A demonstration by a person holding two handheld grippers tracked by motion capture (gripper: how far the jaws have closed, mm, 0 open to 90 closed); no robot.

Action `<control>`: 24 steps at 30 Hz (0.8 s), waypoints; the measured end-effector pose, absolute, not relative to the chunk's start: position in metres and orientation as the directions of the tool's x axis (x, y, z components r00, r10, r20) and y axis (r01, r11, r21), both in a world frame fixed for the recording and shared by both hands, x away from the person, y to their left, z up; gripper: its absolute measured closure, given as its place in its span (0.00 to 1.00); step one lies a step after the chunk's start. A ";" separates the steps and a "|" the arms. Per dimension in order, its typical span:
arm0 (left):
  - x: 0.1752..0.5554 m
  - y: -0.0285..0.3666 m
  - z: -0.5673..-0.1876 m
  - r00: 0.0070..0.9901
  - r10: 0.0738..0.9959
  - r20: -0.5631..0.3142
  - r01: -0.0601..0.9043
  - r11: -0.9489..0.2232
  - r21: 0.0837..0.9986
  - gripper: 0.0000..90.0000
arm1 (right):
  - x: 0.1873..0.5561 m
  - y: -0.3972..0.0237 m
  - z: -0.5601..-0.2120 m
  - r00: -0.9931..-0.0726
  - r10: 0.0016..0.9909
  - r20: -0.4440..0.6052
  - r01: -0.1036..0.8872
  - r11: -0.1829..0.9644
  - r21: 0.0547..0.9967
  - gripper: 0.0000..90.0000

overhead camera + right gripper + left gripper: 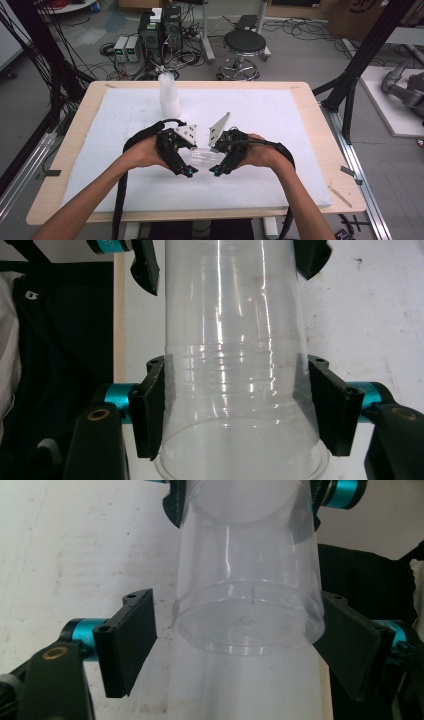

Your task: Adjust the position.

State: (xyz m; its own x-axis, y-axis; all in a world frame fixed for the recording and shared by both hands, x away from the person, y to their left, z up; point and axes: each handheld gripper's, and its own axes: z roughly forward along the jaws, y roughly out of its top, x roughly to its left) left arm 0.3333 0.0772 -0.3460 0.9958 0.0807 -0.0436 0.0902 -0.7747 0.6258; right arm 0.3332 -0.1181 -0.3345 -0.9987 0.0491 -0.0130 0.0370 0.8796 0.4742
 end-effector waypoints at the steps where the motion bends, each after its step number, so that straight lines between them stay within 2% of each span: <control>1: 0.333 0.077 -0.345 0.996 0.074 -0.041 0.083 -0.776 0.625 0.26 | 0.333 -0.118 -0.335 -0.999 0.049 -0.012 0.038 0.881 0.473 0.38; 15: 0.333 0.071 -0.346 0.997 0.060 -0.042 0.073 -0.772 0.631 0.37 | 0.332 -0.117 -0.335 -0.999 0.041 -0.015 0.029 0.882 0.471 0.38; 19: 0.332 0.070 -0.346 0.997 0.063 -0.042 0.075 -0.763 0.642 0.46 | 0.332 -0.117 -0.336 -0.999 0.043 -0.015 0.031 0.885 0.465 0.38; 24: 0.333 0.070 -0.346 0.997 0.060 -0.039 0.071 -0.770 0.634 0.46 | 0.332 -0.117 -0.336 -0.999 0.043 -0.014 0.031 0.884 0.466 0.38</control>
